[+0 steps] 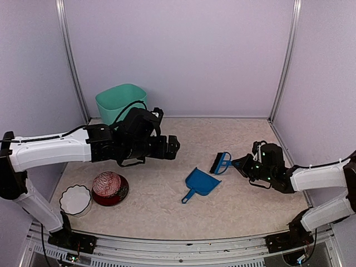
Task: Sweep away the paper scraps from the table
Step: Put down the broom at the center of the board, then reset both arms
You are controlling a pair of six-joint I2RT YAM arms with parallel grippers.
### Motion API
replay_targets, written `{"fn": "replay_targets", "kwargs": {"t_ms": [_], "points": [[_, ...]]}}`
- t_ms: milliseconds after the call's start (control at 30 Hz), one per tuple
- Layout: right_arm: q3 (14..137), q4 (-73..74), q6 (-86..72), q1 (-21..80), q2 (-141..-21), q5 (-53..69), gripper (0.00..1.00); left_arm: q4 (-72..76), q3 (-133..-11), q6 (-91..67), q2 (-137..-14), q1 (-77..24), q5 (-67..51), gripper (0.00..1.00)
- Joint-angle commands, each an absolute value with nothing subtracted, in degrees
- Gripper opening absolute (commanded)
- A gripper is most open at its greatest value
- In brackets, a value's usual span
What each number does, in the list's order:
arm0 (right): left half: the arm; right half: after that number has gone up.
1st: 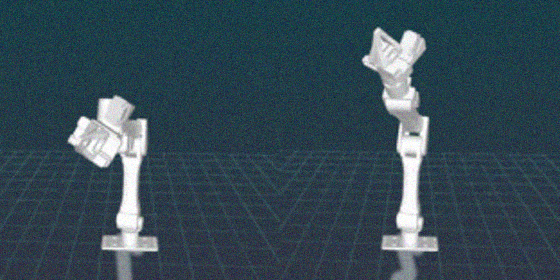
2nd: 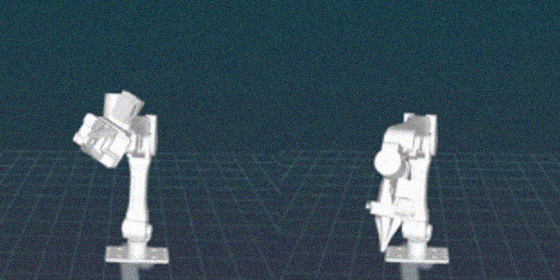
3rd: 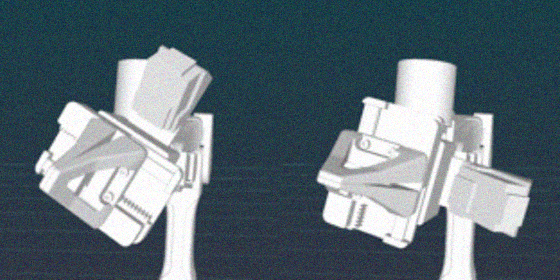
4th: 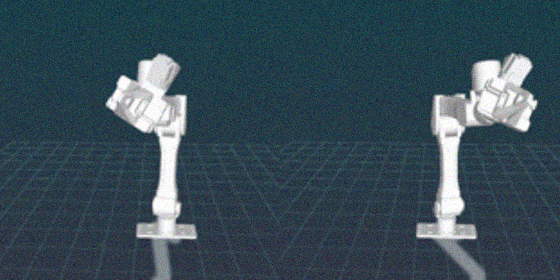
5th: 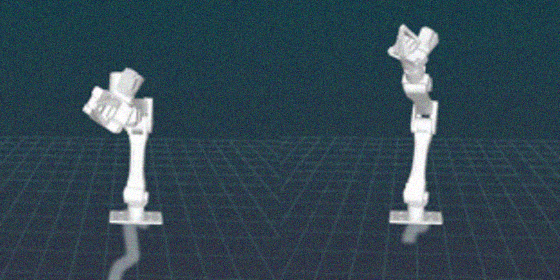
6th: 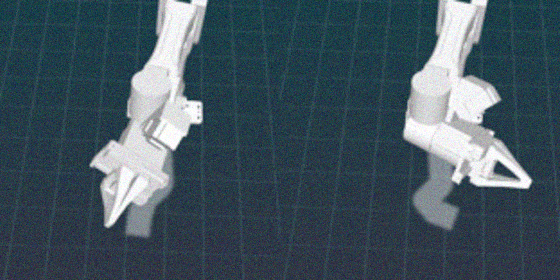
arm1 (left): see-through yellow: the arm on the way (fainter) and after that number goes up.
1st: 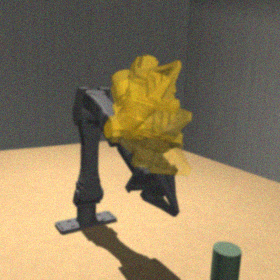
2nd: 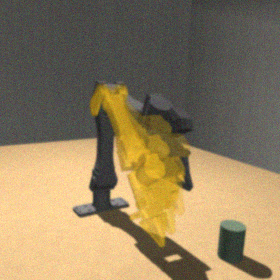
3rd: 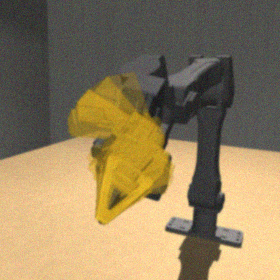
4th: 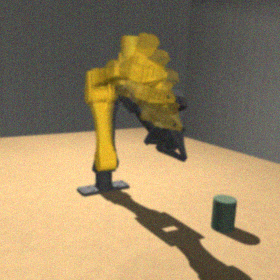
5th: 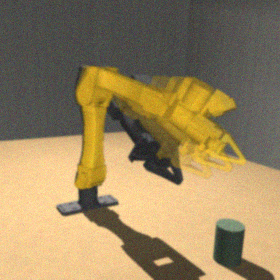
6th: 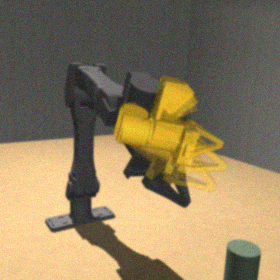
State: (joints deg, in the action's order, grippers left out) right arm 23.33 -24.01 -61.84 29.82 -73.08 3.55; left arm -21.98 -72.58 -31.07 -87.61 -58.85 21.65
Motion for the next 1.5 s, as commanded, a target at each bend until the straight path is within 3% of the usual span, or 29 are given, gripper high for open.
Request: {"fn": "replay_targets", "kwargs": {"t_ms": [0, 300, 867, 1200, 1300, 1467], "points": [[26.87, -32.65, -62.07, 28.70, -79.51, 6.04, 0.00, -26.95, -70.90, -29.11, -81.94, -55.62, 25.36, 0.99], [29.74, -36.31, -62.74, 26.39, -89.92, 9.67, 0.03, -31.82, -67.85, -27.56, -71.68, -45.99, 24.48, 0.99], [26.92, -25.36, -55.27, 20.27, -86.91, 8.77, 0.52, -29.52, -62.92, -25.60, -62.05, -30.45, 19.14, 0.99], [28.65, -2.83, -44.39, 19.25, -70.05, -9.42, 0.91, -29.66, -62.34, -24.20, -60.40, -25.67, 18.11, 0.99], [31.49, 3.94, -41.51, 19.25, -65.90, -15.73, 0.99, -30.24, -62.45, -23.99, -59.73, -23.74, 19.34, 0.99], [35.05, 7.03, -35.30, 19.25, -60.95, -22.34, 1.00, -30.65, -61.69, -24.00, -57.96, -20.79, 21.56, 0.99]]}}
